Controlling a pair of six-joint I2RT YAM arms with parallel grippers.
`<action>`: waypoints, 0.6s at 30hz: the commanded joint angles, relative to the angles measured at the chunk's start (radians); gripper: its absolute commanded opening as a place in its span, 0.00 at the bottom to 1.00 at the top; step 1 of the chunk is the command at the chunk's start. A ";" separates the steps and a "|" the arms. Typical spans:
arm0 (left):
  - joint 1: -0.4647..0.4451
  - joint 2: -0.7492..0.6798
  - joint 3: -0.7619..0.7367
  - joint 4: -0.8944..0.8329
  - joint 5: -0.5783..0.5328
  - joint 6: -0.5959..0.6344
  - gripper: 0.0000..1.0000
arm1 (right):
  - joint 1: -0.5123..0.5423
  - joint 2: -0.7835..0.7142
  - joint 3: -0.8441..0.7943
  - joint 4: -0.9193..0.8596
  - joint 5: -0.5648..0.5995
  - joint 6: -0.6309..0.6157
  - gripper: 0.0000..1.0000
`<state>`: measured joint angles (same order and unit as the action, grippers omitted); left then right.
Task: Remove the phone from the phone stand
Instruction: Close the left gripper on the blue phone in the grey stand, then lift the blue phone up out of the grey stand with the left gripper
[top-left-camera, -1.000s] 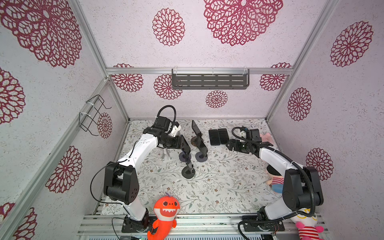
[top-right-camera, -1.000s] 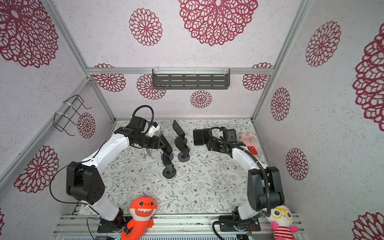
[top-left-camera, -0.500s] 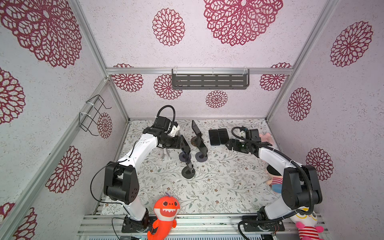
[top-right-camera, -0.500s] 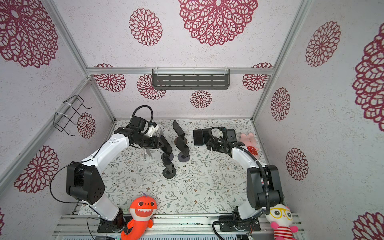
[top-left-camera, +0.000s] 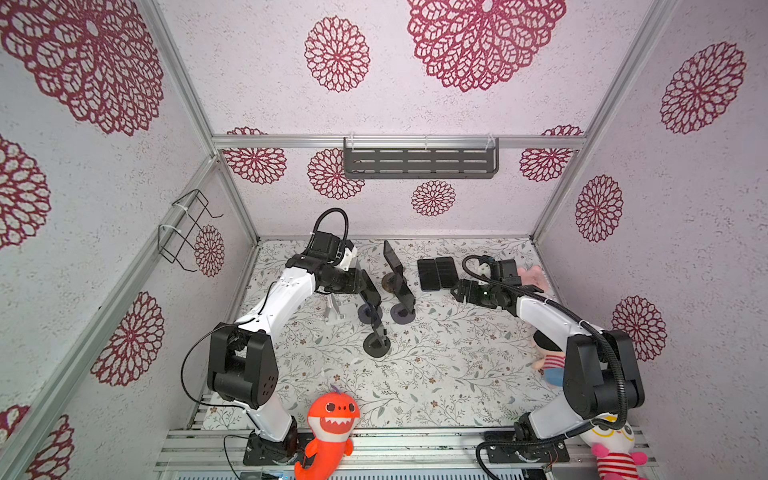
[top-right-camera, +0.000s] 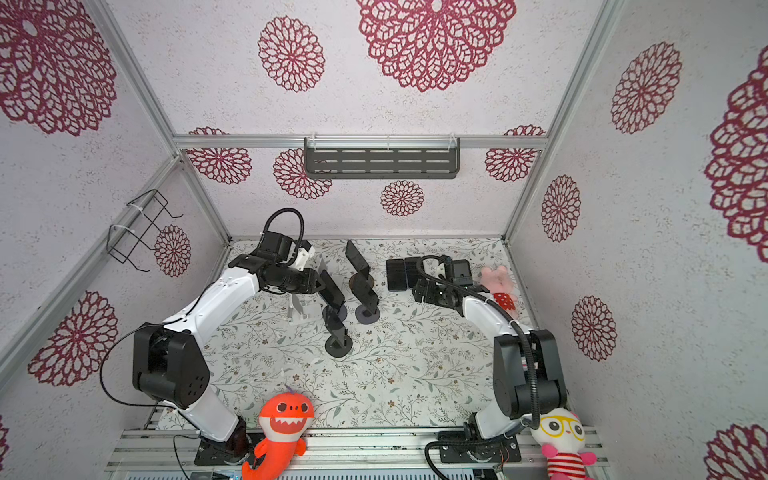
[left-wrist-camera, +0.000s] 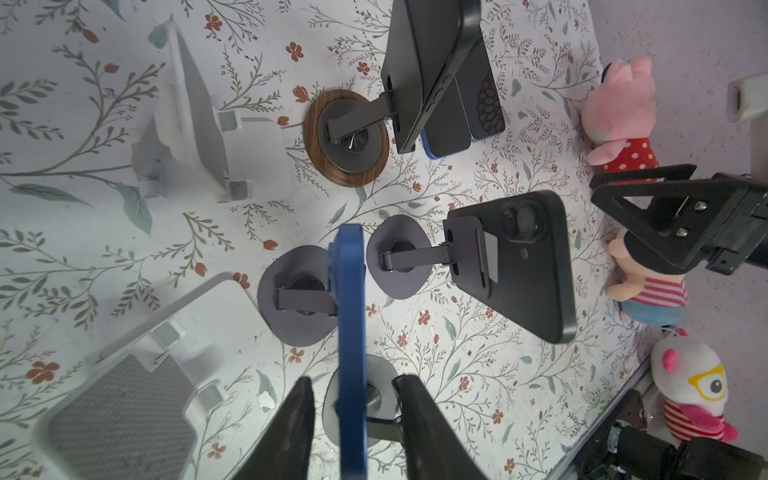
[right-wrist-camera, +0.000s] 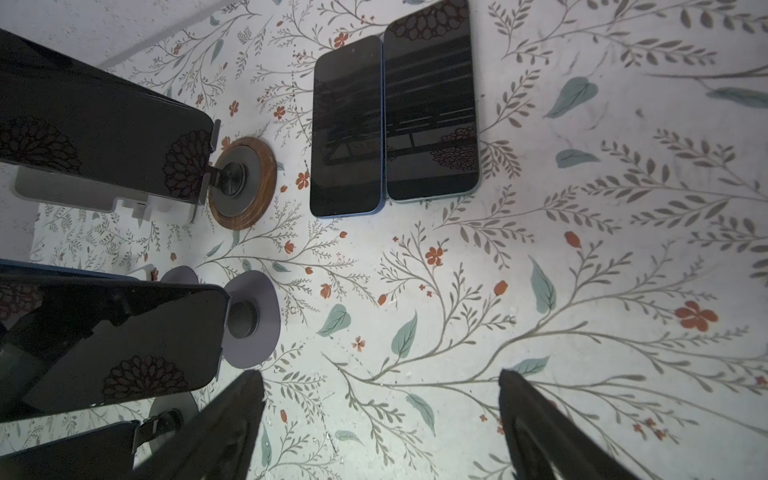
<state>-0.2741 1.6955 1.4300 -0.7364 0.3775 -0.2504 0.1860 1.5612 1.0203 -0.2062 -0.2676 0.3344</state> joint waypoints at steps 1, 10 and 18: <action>0.005 -0.016 -0.009 0.031 -0.012 0.000 0.31 | 0.004 -0.015 0.000 0.007 -0.012 0.002 0.91; 0.006 -0.028 -0.002 0.023 -0.021 -0.005 0.17 | 0.006 -0.038 -0.006 -0.001 0.007 0.004 0.90; 0.004 -0.052 0.016 0.032 -0.015 -0.033 0.06 | 0.006 -0.099 0.034 -0.086 0.028 -0.048 0.90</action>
<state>-0.2741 1.6886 1.4277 -0.7280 0.3557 -0.2718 0.1871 1.5253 1.0206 -0.2478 -0.2581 0.3244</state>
